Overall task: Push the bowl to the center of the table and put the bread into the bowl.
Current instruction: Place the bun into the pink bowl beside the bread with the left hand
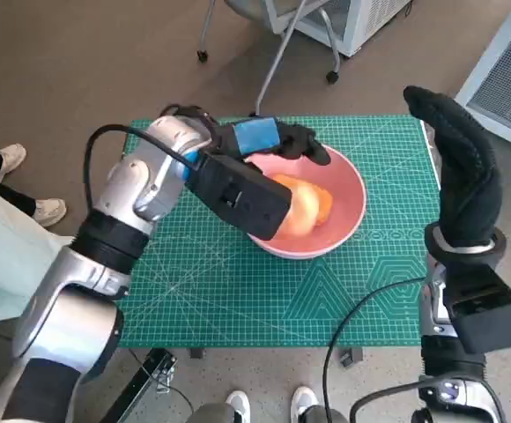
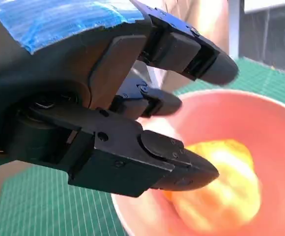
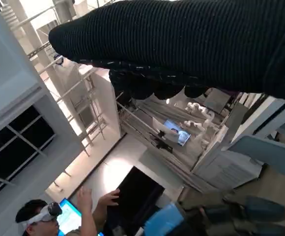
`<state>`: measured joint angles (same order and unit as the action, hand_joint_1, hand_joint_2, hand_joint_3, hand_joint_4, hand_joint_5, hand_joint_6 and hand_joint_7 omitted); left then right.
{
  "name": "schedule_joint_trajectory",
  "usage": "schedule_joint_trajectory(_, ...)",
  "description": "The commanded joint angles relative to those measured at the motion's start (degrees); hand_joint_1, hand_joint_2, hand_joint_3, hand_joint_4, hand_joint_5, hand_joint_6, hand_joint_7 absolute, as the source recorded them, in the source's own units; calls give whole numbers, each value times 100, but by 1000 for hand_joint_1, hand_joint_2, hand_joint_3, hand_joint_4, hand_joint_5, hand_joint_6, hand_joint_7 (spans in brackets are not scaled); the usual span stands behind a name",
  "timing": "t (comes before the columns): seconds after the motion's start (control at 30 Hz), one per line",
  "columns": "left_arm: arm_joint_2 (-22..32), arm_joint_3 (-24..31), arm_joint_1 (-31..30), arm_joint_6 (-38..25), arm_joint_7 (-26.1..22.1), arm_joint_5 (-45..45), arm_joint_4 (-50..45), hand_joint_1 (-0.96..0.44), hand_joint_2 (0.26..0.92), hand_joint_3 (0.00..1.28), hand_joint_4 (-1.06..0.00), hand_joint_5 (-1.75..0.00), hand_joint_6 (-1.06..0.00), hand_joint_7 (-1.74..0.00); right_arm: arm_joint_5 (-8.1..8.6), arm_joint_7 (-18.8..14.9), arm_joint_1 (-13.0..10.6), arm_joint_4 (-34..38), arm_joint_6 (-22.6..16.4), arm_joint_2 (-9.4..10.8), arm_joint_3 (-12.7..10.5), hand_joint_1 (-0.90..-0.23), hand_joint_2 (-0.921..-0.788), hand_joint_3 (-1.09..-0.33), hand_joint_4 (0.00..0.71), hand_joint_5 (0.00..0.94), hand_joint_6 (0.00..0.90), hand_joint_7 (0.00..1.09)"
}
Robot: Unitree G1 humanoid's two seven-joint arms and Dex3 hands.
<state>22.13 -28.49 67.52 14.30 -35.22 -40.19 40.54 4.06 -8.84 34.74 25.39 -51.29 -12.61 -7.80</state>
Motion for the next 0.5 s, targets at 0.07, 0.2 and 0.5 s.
schedule_joint_trajectory(0.07, 158, 15, -153, 349, 268, 60, -101, 24, 867, 29, -196, -9, -444, -58, -97, 71, -77, 14, 81, -11, -12, -613, -921, -687, 346, 0, 100, 678)
schedule_joint_trajectory(0.2, 218, 113, -178, 517, 303, 196, -99, 2, 863, 22, -230, -18, -476, -61, -89, 80, -30, 14, 117, -17, -1, -609, -921, -689, 345, 0, 102, 678)
schedule_joint_trajectory(0.5, 326, 693, -458, 369, 133, 975, -532, -7, 887, 22, -372, -37, -576, -79, 26, 5, 70, 41, 162, -46, 3, -612, -921, -691, 346, 1, 101, 682)
